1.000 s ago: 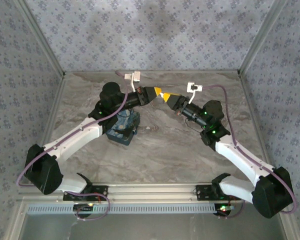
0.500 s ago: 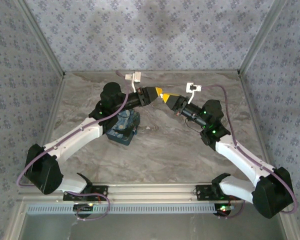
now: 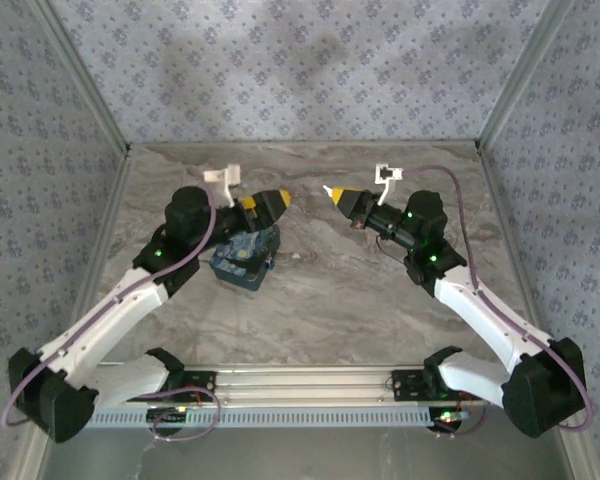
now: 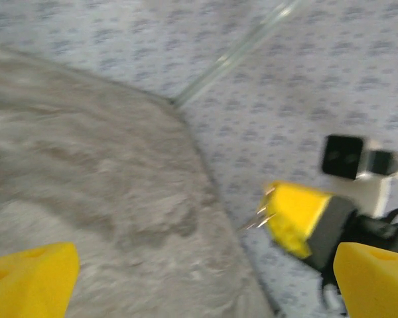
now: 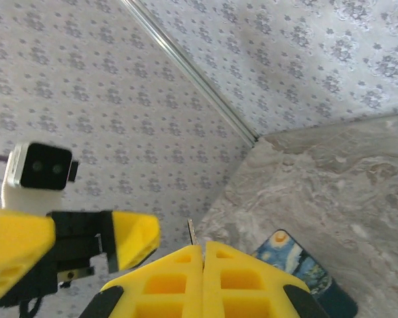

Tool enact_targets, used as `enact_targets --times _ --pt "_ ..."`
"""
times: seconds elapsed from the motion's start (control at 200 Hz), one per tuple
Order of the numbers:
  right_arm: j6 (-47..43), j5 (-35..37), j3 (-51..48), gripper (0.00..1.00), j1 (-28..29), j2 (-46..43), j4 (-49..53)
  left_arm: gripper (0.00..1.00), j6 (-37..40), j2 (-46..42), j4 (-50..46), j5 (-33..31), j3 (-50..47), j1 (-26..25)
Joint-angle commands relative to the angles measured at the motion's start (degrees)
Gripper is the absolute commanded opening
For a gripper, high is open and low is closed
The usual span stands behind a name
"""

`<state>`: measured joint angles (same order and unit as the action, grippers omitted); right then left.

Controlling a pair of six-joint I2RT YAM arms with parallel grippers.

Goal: Unlock a padlock with a key

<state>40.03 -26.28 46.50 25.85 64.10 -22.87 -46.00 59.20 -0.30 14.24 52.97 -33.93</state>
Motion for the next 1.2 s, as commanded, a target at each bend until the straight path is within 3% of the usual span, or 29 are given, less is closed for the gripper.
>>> enact_targets --times 0.0,0.115,0.295,0.455,0.69,0.959,1.199 --pt "-7.4 2.9 4.2 0.00 0.2 4.3 7.4 0.95 1.7 -5.1 -14.2 -11.2 -5.3 1.6" --pt "-11.3 4.6 8.8 0.00 0.9 11.8 10.3 0.91 -0.9 -10.5 -21.4 -17.8 -11.1 2.8" --pt "-15.4 7.0 18.6 0.00 2.5 26.4 14.6 0.94 -8.3 -16.1 -25.7 -23.7 -19.5 3.4" --pt "-15.9 6.8 29.0 0.00 3.3 39.7 17.1 0.97 -11.3 -16.3 -19.7 -23.3 -26.2 3.5" --pt "-17.0 7.6 43.3 0.00 5.8 55.1 23.3 0.98 -10.0 -13.3 -1.3 -22.7 -32.5 3.9" --pt "-17.4 6.7 49.0 0.00 7.9 63.2 26.7 0.98 -7.9 -4.9 9.4 -21.0 -32.4 5.1" --pt "-18.5 5.8 46.2 0.00 9.3 62.0 26.9 0.98 -6.5 3.4 13.3 -17.2 -29.0 7.0"
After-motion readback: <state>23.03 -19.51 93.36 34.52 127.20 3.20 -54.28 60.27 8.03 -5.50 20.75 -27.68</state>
